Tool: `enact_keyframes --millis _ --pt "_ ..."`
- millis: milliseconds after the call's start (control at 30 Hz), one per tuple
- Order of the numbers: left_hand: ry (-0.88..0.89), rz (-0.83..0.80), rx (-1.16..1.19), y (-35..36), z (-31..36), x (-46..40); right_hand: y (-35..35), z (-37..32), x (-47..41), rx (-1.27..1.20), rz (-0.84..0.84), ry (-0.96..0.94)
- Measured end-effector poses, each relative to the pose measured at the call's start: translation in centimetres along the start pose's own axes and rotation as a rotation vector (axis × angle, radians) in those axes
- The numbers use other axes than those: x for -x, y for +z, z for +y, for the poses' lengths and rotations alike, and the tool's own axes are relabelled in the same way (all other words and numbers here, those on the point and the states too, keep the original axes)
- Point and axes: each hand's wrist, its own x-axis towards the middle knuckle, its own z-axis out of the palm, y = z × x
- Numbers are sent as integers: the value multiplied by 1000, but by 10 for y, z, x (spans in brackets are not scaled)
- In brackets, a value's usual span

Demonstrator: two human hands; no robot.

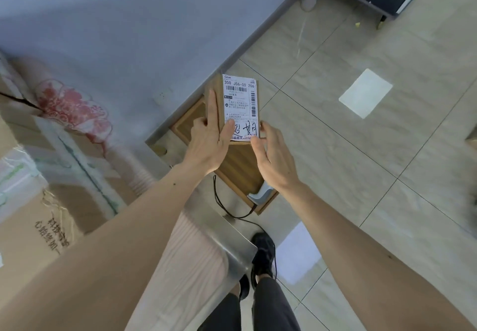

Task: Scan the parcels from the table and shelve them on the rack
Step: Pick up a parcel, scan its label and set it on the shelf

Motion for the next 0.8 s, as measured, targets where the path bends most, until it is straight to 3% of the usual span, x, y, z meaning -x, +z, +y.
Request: enact_keyframes --millis 200,533,800 --pt "-18 -51 -73 30 -10 -17 39 66 14 -38 -20 335" --pt "38 -120 -115 67 -23 -46 112 150 35 222 -146 635" --pt "72 -121 -177 84 -48 -63 145 173 22 6 -9 910"
